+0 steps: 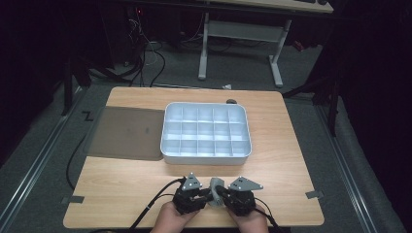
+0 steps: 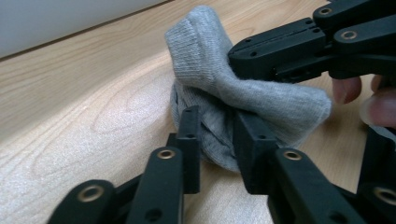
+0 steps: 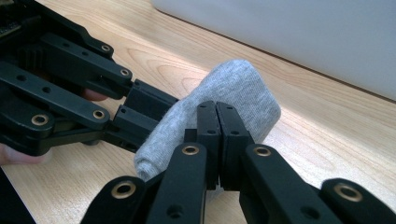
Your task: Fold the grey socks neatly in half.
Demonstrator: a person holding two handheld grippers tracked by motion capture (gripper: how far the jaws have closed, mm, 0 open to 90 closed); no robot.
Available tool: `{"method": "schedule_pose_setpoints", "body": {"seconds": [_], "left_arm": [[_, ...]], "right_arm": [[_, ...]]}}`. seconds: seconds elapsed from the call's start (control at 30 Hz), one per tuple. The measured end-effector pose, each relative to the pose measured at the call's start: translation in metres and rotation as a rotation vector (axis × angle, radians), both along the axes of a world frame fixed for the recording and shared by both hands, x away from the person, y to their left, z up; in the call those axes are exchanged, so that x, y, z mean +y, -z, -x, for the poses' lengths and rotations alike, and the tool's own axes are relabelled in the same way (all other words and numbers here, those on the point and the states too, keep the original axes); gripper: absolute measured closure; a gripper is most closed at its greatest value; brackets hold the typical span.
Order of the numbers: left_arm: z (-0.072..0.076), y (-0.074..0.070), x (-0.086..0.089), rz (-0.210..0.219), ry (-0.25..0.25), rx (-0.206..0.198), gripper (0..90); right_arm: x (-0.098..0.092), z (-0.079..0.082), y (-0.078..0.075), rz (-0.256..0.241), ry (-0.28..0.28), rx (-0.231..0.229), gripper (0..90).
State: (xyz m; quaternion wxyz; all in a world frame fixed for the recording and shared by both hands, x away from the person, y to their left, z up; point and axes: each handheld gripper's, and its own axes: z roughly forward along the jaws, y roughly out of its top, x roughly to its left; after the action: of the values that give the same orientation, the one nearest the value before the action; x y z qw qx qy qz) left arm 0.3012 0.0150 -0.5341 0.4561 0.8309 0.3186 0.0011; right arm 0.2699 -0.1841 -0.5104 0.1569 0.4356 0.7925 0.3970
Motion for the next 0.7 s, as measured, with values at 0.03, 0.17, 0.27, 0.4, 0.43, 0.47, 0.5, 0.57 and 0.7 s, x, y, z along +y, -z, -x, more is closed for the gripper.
{"method": "schedule_pose_setpoints", "body": {"seconds": [0.03,0.17,0.27,0.4,0.43,0.47,0.5,0.57,0.7], "left_arm": [[0.000,0.000,0.001,0.003,0.004,0.005,75.4],[-0.001,0.000,0.003,-0.001,0.032,0.009,75.4],[-0.001,0.000,0.007,0.008,0.033,0.015,74.8],[0.001,0.000,0.012,0.017,0.024,0.017,74.7],[0.002,0.000,0.012,0.014,0.021,0.015,75.0],[0.003,-0.001,0.012,0.009,0.019,0.010,75.4],[0.004,-0.001,0.012,0.006,0.019,0.006,75.6],[0.005,-0.002,0.013,0.009,0.019,0.007,75.5],[0.011,-0.006,0.020,0.038,0.027,0.002,72.7]], "right_arm": [[0.001,0.000,0.000,-0.002,-0.002,0.002,89.8],[0.001,0.000,0.001,-0.003,-0.018,0.006,89.7],[0.002,0.000,0.004,0.000,-0.024,0.006,89.7],[0.004,0.000,0.006,0.003,-0.033,0.005,89.6],[0.004,0.001,0.006,0.006,-0.034,0.003,89.6],[0.005,0.001,0.006,0.009,-0.036,0.002,89.6],[0.005,0.000,0.006,0.007,-0.037,0.002,89.6],[0.005,0.000,0.006,0.008,-0.038,0.001,89.3],[0.004,0.000,0.005,0.011,-0.033,0.004,88.7]]}}
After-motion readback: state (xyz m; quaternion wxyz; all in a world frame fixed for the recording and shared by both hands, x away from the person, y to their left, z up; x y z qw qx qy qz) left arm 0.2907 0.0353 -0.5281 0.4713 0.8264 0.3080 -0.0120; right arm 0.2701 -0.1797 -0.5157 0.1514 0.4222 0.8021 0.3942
